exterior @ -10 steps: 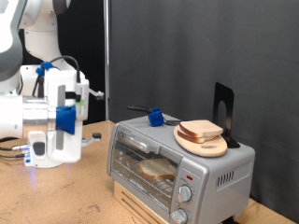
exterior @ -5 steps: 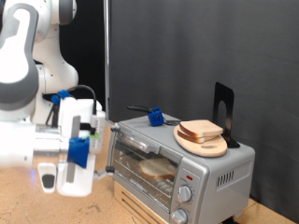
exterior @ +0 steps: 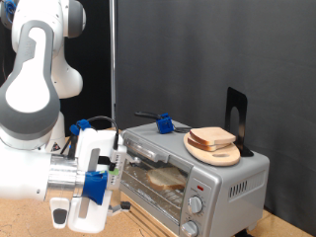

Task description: Make a piece of toast with the oven

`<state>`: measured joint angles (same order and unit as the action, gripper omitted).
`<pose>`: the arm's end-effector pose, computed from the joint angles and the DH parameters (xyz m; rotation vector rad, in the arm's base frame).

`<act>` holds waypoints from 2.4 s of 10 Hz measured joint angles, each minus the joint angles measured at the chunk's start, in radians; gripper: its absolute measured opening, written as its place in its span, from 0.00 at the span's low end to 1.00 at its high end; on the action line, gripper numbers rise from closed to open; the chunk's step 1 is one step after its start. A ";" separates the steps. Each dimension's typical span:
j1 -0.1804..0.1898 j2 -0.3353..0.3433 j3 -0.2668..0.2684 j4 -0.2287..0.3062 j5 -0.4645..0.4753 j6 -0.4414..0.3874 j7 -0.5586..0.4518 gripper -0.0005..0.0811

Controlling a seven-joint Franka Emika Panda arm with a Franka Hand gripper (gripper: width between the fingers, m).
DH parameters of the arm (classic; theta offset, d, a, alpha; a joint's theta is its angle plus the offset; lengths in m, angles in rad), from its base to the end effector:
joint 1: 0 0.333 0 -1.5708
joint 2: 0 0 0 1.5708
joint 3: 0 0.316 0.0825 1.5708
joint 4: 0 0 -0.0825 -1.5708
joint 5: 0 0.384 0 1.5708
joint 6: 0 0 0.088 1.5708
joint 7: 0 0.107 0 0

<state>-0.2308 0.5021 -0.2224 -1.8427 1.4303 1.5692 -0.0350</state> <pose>0.5968 -0.1597 0.2841 -1.5368 0.9114 0.3013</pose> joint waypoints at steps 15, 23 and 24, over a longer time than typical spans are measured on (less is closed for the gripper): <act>-0.004 0.266 0.037 0.290 -0.011 -0.017 0.308 0.84; -0.001 0.378 0.063 0.347 -0.007 -0.009 0.246 0.84; -0.001 0.383 0.063 0.351 -0.007 -0.009 0.242 0.84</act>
<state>-0.2322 0.8854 -0.1591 -1.4920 1.4238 1.5597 0.2073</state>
